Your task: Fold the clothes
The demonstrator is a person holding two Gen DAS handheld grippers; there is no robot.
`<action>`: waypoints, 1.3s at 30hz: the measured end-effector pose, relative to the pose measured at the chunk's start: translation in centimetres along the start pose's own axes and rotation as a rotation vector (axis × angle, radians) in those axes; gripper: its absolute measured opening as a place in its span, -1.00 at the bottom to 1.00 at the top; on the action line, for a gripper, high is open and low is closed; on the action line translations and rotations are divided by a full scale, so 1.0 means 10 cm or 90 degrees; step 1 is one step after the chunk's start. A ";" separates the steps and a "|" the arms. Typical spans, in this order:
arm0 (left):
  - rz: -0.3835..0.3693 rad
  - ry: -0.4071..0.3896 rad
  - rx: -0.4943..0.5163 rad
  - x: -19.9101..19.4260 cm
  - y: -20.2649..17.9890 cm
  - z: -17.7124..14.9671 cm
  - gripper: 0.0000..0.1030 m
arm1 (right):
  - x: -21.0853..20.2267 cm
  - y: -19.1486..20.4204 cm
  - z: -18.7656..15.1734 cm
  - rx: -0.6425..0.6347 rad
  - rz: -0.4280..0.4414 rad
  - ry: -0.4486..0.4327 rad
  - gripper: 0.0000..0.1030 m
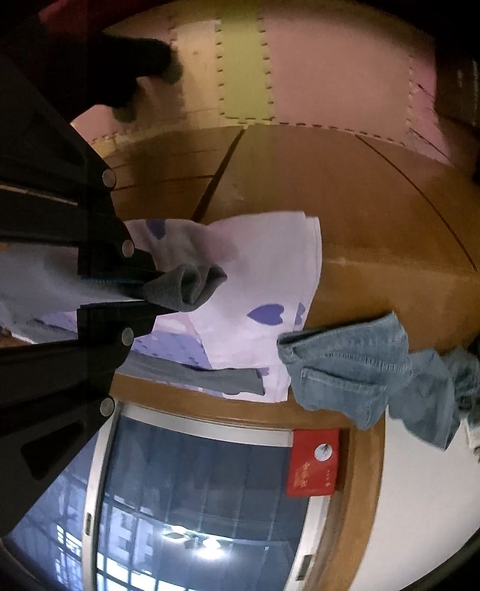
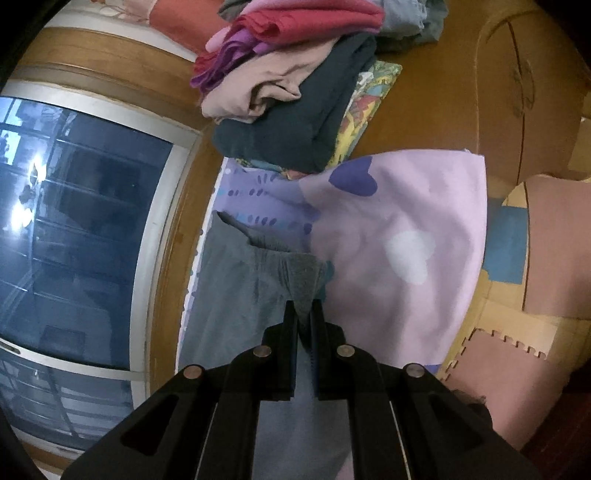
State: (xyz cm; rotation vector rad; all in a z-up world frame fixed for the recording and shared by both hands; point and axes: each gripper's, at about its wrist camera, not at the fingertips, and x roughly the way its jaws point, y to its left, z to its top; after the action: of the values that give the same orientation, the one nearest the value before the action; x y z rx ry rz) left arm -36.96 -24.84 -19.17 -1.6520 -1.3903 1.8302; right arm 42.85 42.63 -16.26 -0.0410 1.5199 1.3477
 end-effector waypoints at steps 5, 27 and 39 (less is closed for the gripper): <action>-0.001 -0.003 0.012 0.01 -0.27 0.00 -0.89 | -0.06 -0.02 0.05 0.028 0.032 0.012 -0.91; 0.001 0.002 -0.064 0.78 -1.50 0.39 -0.90 | 0.11 0.78 0.54 0.157 0.187 0.003 -0.91; 0.048 -0.003 -0.079 1.55 -2.14 0.46 -0.90 | 1.01 1.23 0.81 0.195 0.170 0.021 -0.91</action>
State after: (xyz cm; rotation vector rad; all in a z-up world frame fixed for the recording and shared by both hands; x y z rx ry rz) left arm -53.23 -4.87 -11.81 -1.7843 -1.4899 1.8218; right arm 36.07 58.86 -13.12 0.3445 1.7922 1.3070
